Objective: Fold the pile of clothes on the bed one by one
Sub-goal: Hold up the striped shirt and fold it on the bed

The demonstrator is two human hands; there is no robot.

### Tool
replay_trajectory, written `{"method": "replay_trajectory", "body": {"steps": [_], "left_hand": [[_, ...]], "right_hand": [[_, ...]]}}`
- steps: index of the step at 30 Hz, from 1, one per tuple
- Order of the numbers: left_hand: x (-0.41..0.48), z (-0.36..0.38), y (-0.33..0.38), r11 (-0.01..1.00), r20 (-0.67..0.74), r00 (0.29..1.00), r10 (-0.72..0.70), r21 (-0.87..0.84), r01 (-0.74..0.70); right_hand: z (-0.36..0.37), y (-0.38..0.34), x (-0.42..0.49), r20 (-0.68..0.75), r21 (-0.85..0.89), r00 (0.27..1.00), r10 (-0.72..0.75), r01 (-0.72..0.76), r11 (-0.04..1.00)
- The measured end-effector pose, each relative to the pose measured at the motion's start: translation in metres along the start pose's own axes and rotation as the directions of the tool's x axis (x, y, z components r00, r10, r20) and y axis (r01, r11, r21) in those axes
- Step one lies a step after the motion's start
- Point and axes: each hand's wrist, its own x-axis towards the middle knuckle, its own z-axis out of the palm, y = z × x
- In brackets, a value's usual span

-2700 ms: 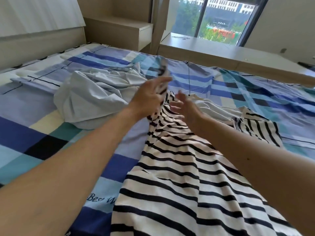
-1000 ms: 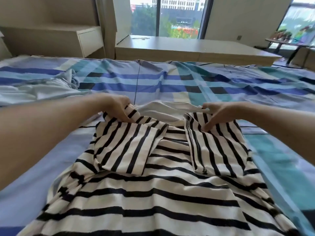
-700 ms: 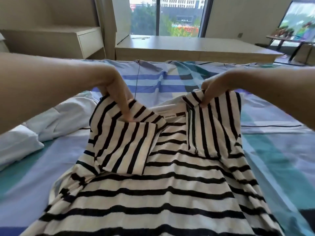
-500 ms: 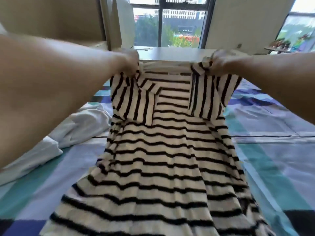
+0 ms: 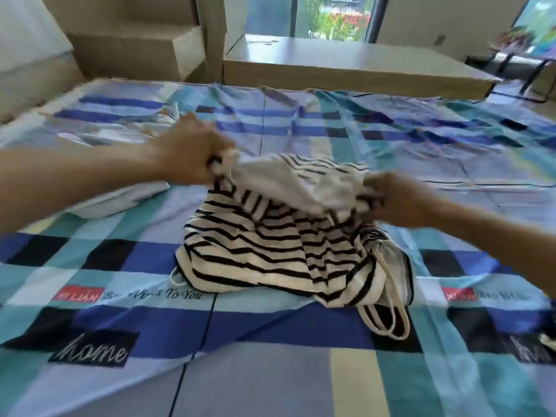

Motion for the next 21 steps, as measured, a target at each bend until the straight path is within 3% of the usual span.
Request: {"method": "replay_trajectory", "body": {"steps": [1, 2, 3, 5, 7, 8, 10, 13, 17, 19, 21], "left_hand": [[-0.012, 0.006, 0.004, 0.994, 0.121, 0.993, 0.005, -0.107, 0.008], [-0.030, 0.012, 0.010, 0.974, 0.242, 0.970, -0.009, -0.217, 0.063], [-0.051, 0.026, 0.014, 0.946, 0.308, 0.950, -0.056, -0.287, 0.149], [-0.088, 0.056, 0.015, 0.806, 0.320, 0.900, -0.296, -0.423, 0.415], [-0.103, 0.079, 0.017, 0.606, 0.373, 0.783, -0.498, -0.496, 0.622], [-0.109, 0.084, 0.022, 0.538, 0.430, 0.757, -0.493, -0.533, 0.653], [-0.113, 0.090, 0.040, 0.379, 0.481, 0.751, -0.452, -0.659, 0.650], [-0.103, 0.092, 0.068, 0.123, 0.475, 0.760, -0.445, -0.808, 0.577], [-0.078, 0.098, 0.088, -0.290, 0.429, 0.728, -0.535, -0.903, 0.318], [-0.069, 0.097, 0.094, -0.379, 0.459, 0.700, -0.548, -0.882, 0.281], [-0.065, 0.089, 0.097, -0.384, 0.515, 0.648, -0.561, -0.856, 0.348]], "right_hand": [[0.022, 0.004, -0.025, 0.203, 0.037, 0.978, 0.042, -0.050, 0.998], [0.039, 0.011, -0.042, 0.287, 0.102, 0.957, 0.048, -0.080, 0.992], [0.051, 0.018, -0.055, 0.280, 0.251, 0.960, 0.026, -0.100, 0.963], [0.076, 0.036, -0.075, 0.017, 0.558, 0.984, 0.176, -0.156, 0.815], [0.098, 0.049, -0.087, -0.055, 0.710, 0.897, 0.439, -0.274, 0.649], [0.105, 0.052, -0.092, -0.005, 0.758, 0.864, 0.503, -0.324, 0.565], [0.113, 0.056, -0.098, 0.085, 0.860, 0.881, 0.465, -0.300, 0.413], [0.107, 0.028, -0.100, 0.182, 0.958, 0.938, 0.295, -0.237, 0.162], [0.118, -0.007, -0.091, 0.059, 0.991, 0.904, 0.424, -0.104, 0.085], [0.120, -0.017, -0.090, 0.024, 0.999, 0.892, 0.451, -0.001, -0.051], [0.117, -0.022, -0.094, 0.067, 0.985, 0.899, 0.433, 0.008, -0.170]]}}
